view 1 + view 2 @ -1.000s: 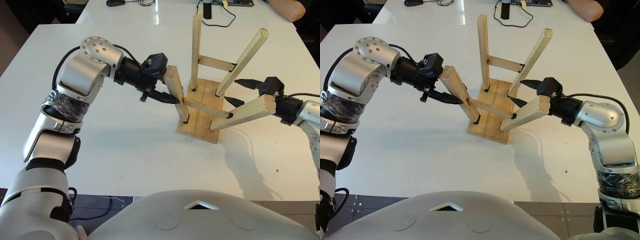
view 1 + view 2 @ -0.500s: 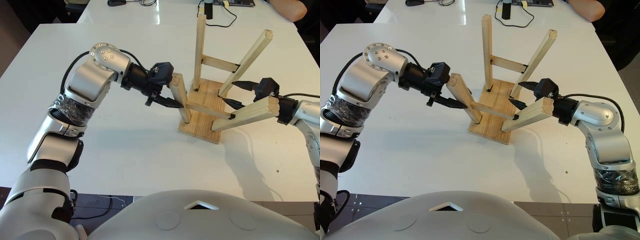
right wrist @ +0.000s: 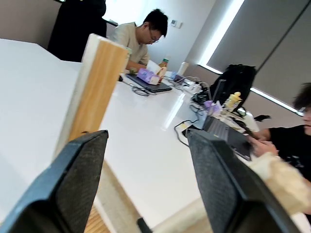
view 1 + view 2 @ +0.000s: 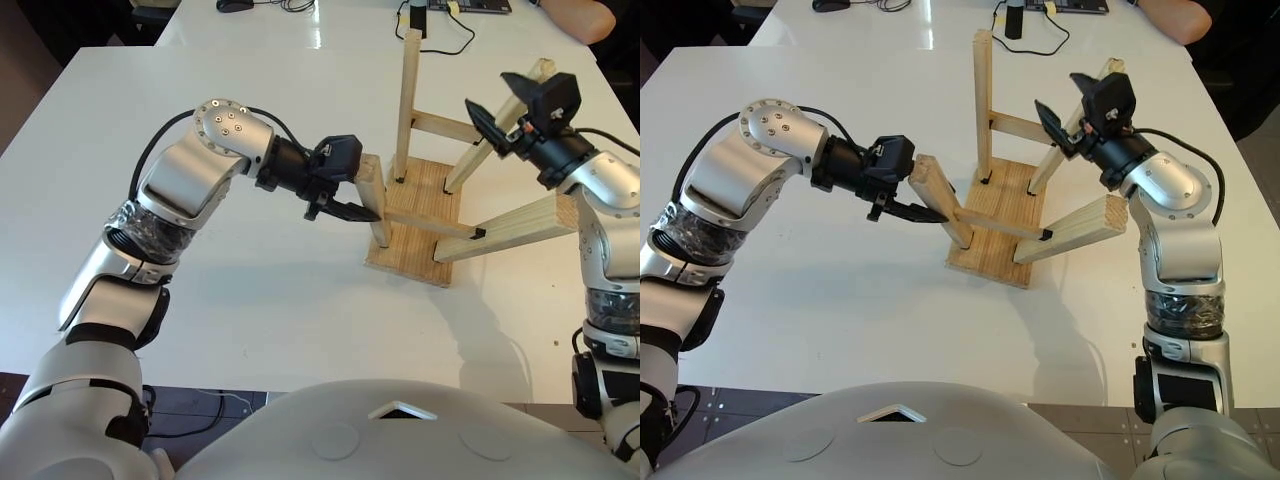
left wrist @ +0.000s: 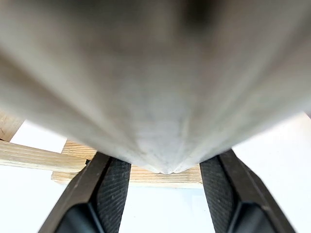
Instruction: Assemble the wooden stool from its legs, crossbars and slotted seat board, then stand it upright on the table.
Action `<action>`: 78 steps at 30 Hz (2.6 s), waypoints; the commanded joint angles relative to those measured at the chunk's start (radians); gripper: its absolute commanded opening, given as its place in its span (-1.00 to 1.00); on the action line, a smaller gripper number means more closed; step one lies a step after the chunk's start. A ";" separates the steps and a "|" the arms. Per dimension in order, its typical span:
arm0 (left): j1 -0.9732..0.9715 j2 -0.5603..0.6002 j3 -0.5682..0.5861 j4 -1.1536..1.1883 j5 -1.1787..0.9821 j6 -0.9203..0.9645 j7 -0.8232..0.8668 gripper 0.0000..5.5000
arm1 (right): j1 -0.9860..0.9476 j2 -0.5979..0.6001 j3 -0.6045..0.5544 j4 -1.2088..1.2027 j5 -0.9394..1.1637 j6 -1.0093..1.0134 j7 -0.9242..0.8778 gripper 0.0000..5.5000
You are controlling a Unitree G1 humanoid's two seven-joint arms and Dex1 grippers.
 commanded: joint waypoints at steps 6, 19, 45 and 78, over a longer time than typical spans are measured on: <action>0.095 0.024 -0.110 0.068 0.113 0.136 0.043 -0.26 | -0.048 0.013 -0.094 -0.109 -0.130 0.021 -0.193 0.07; 0.076 0.006 -0.108 0.050 0.100 0.245 0.101 -0.26 | 0.012 0.079 -0.004 -0.806 0.293 0.405 -0.221 0.07; 0.031 -0.034 -0.140 0.059 0.101 0.324 0.198 -0.26 | 0.349 0.219 0.427 -0.537 -0.189 0.184 -0.368 0.07; 0.017 -0.086 -0.160 0.075 0.103 0.343 0.202 -0.26 | 0.347 0.243 0.230 -0.315 -0.319 0.095 -0.274 0.07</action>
